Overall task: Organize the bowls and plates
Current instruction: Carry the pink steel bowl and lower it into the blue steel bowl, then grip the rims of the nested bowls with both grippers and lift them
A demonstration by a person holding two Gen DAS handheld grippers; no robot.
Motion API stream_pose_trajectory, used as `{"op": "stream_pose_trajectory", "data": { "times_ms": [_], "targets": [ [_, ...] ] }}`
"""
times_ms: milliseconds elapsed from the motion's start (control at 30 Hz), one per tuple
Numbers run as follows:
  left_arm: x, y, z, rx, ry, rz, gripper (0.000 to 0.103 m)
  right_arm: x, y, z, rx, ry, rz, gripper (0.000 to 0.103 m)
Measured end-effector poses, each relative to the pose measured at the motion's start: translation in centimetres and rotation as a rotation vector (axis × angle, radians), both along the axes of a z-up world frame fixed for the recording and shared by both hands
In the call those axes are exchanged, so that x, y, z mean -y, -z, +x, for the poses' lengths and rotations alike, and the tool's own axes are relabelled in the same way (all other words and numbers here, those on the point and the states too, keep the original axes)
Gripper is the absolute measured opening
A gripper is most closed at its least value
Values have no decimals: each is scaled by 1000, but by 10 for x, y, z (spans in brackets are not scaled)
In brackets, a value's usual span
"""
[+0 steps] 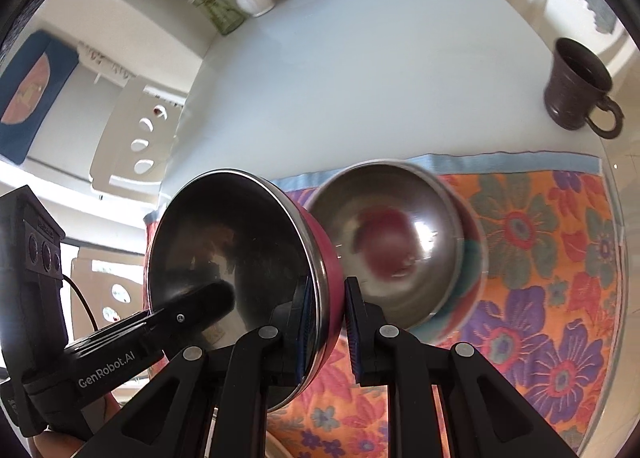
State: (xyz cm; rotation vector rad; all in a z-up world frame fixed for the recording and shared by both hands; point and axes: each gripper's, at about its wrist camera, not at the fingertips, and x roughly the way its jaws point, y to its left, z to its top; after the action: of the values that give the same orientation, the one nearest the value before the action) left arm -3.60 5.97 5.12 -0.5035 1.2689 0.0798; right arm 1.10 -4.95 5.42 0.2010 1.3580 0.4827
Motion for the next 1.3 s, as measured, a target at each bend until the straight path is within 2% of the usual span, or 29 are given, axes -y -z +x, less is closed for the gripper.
{"op": "stream_pose_trajectory", "data": {
  "times_ms": [333, 533, 600, 700, 833, 1067, 1300],
  "targets": [
    [28, 5, 29, 2, 37, 12, 12, 29, 3, 15, 32, 25, -28, 16],
    [39, 14, 42, -10, 57, 71, 12, 36, 13, 22, 15, 44, -15, 16],
    [41, 18, 45, -16, 76, 43, 12, 38, 15, 24, 18, 48, -18, 16],
    [43, 23, 48, -26, 82, 48, 12, 40, 20, 28, 2, 48, -20, 16],
    [47, 29, 51, -32, 86, 96, 12, 42, 24, 29, -4, 64, -6, 17],
    [43, 31, 53, -24, 74, 81, 12, 42, 28, 30, -8, 78, -9, 18],
    [34, 25, 48, -11, 76, 73, 12, 51, 25, 29, -7, 102, 33, 22]
  ]
}}
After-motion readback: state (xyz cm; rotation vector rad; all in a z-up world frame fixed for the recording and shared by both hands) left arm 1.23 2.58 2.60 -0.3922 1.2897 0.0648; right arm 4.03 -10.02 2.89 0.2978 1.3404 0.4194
